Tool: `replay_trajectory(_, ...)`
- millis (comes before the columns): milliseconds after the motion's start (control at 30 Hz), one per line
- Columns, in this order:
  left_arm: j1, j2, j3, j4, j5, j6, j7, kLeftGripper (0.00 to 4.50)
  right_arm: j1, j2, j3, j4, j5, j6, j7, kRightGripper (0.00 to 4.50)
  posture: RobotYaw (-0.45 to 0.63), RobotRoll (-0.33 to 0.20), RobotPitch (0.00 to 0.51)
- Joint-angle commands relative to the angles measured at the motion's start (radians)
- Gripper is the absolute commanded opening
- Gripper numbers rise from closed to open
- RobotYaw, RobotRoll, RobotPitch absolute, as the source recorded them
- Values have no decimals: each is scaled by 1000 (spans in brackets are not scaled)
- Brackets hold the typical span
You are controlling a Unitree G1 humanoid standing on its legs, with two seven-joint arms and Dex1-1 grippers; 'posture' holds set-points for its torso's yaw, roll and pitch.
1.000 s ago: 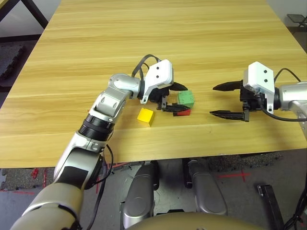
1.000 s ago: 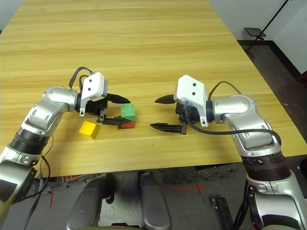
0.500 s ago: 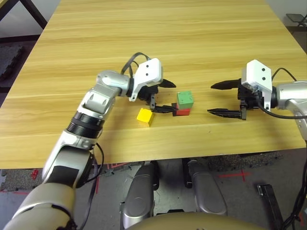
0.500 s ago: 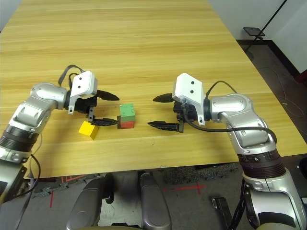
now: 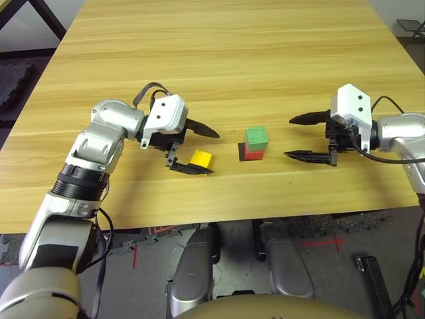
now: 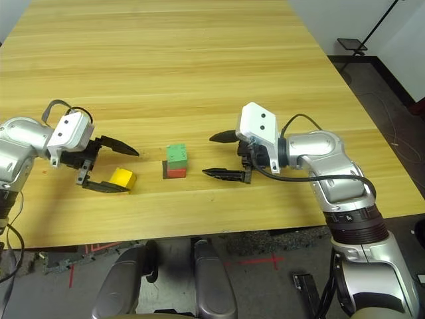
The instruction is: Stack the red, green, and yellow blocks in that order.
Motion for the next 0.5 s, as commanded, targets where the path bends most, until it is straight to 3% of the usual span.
replay_trajectory(33, 21, -15, 1, 52, 21, -124, -16, 4467, 2, -3, 8, 3, -3, -10, 6, 4500, 121, -13, 247)
replay_trajectory(233, 21, -15, -24, 143, 68, -255, -32, 4467, 3, -5, 7, 5, -4, -14, 7, 4500, 115, -18, 243)
replay_trajectory(500, 11, -31, -50, 234, 122, -290, -25, 4467, -4, -4, 10, 2, -7, -13, 4, 4500, 112, -26, 238)
